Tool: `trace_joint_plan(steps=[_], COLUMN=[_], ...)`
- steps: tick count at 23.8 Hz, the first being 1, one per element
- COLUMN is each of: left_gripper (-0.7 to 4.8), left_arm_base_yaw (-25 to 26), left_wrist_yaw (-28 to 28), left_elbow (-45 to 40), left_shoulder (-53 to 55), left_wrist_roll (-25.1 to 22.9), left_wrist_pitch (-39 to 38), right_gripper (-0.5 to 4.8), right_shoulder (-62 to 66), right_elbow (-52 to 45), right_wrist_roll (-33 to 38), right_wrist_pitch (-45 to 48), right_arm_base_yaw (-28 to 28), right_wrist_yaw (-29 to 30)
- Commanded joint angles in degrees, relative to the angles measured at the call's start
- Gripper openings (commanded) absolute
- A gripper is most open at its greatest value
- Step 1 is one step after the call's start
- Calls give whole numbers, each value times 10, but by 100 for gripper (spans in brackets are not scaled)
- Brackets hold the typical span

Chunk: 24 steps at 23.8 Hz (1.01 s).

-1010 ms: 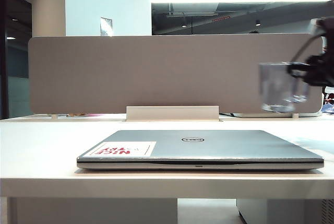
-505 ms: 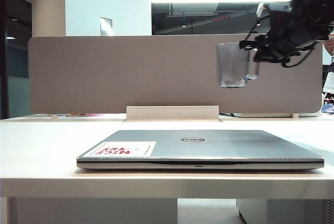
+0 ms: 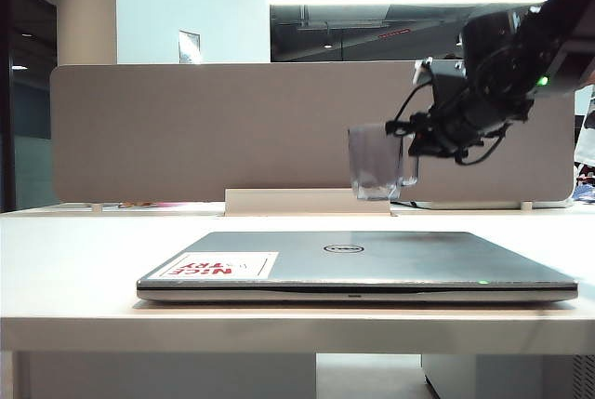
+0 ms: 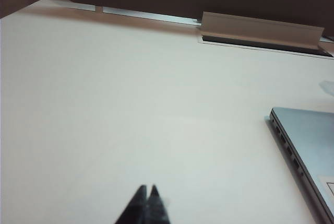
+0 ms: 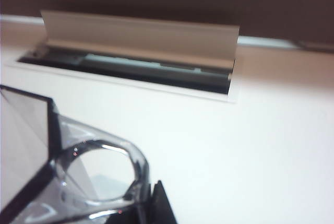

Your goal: Pick up the water cup and place it on the side of the laptop away from you.

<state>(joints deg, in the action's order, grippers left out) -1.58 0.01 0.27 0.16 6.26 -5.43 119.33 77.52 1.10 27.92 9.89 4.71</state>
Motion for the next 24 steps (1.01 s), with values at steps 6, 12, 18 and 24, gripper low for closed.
trace_joint_plan(steps=[6, 12, 18, 24], left_gripper=[-6, -6, -6, -6], left_arm_base_yaw=[-1, -1, -1, -1], left_wrist_yaw=[2, 2, 0, 0], left_elbow=[2, 2, 2, 2], left_shoulder=[1, 1, 1, 1], left_wrist_roll=[2, 2, 2, 2], left_wrist_pitch=[2, 2, 1, -1], right_gripper=[-1, -1, -1, -1], right_shoulder=[60, 86, 116, 138], right_elbow=[68, 100, 120, 120], right_wrist_roll=[4, 4, 3, 3], right_wrist_pitch=[40, 40, 44, 56], right_arm_base_yaw=[8, 12, 20, 20], right_wrist_yaw=[6, 12, 28, 29])
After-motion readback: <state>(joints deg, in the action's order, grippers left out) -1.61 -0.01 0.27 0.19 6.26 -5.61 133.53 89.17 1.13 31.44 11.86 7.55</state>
